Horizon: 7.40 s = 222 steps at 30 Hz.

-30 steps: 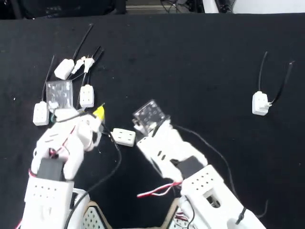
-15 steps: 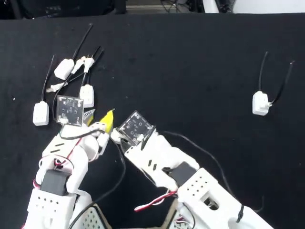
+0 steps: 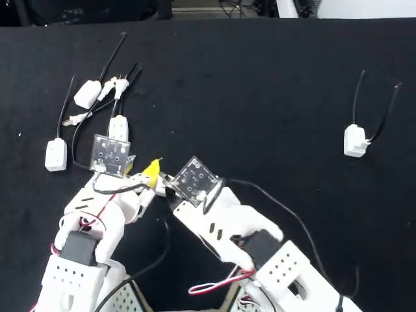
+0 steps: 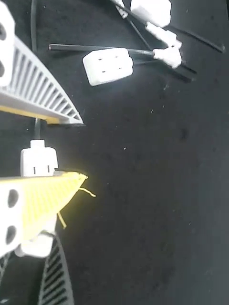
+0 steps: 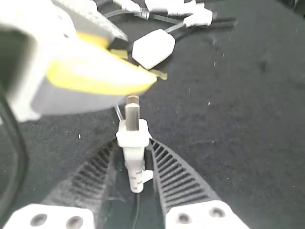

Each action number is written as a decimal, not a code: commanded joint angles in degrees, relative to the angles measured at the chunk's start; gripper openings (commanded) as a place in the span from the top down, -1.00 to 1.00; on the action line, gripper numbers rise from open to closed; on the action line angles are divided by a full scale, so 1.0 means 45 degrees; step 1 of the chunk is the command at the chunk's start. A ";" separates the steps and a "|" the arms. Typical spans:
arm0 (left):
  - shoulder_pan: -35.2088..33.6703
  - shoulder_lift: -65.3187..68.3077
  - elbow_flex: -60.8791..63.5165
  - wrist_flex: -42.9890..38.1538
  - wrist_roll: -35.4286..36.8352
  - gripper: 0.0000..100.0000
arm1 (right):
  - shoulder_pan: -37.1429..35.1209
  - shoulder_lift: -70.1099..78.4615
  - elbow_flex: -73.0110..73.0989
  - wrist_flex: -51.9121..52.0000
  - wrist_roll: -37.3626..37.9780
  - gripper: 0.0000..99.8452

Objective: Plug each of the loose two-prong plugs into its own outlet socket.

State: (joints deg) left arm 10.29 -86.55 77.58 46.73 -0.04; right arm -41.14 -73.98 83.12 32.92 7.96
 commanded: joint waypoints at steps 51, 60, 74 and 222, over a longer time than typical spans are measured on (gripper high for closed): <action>-0.0615 -0.0156 0.0186 -0.1348 -0.0664 0.66 | -0.1192 -0.1162 -0.2139 0.2969 0.1934 0.98; 0.0869 -0.0156 -0.1006 -0.0488 -0.0332 0.66 | -0.1231 -0.1162 -0.1299 0.2168 0.1875 0.98; 0.0361 -0.0039 0.0967 -0.1836 -0.1153 0.66 | -0.1192 -0.1280 -0.3253 0.4024 0.1993 0.98; -0.2960 1.5375 -0.5460 -0.0313 -0.1270 0.67 | 0.2247 1.2689 -0.7863 0.1778 -0.1250 0.98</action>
State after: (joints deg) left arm -3.08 -15.87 53.05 44.53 -8.75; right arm -32.70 -16.57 52.62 38.55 1.98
